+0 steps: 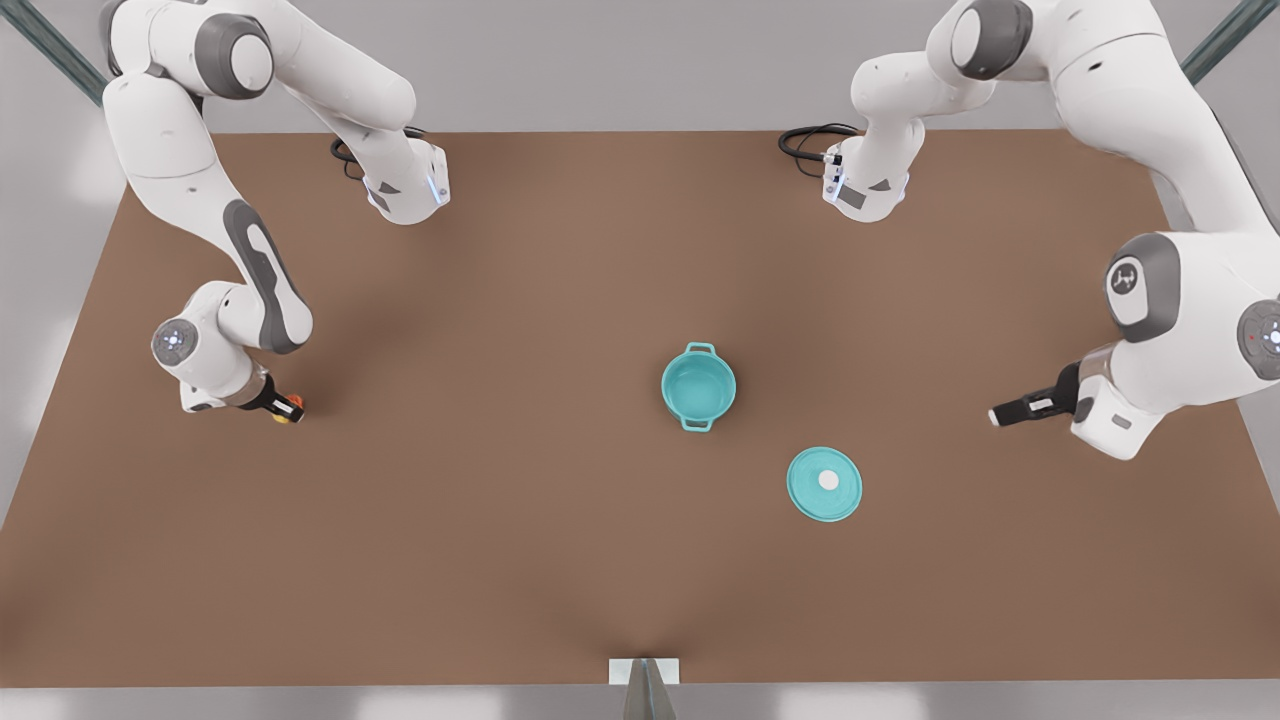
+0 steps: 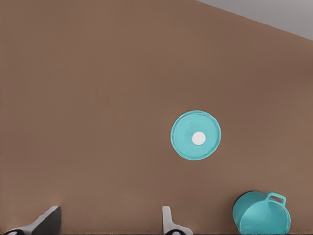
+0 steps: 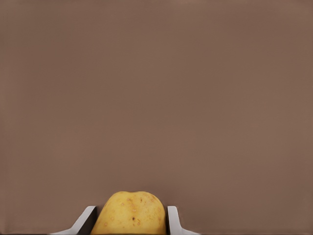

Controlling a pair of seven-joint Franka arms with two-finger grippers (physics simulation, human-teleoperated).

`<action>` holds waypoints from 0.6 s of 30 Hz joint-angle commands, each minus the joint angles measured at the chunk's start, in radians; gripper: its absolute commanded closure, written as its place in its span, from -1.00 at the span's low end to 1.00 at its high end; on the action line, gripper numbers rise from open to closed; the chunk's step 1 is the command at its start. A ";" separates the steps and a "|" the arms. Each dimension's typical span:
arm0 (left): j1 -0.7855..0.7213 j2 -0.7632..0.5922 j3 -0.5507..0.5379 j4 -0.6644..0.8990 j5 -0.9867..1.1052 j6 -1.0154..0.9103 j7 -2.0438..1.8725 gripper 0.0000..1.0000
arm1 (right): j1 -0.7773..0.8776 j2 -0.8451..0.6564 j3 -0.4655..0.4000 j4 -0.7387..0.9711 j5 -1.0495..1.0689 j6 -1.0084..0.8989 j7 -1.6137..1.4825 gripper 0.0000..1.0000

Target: Open the pot lid and put the potato into the pot

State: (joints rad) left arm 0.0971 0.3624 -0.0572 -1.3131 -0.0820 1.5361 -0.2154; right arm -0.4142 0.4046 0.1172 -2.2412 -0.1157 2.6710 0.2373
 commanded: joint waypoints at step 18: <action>0.052 0.010 0.017 -0.002 -0.025 0.044 0.222 -1.00 | 0.344 -0.075 0.417 0.227 0.050 -0.270 0.395 -0.18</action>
State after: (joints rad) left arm 0.1496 0.3729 -0.0398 -1.3152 -0.1098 1.5654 -0.0788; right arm -0.0918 0.3268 0.5335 -2.0309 -0.0634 2.4896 0.3784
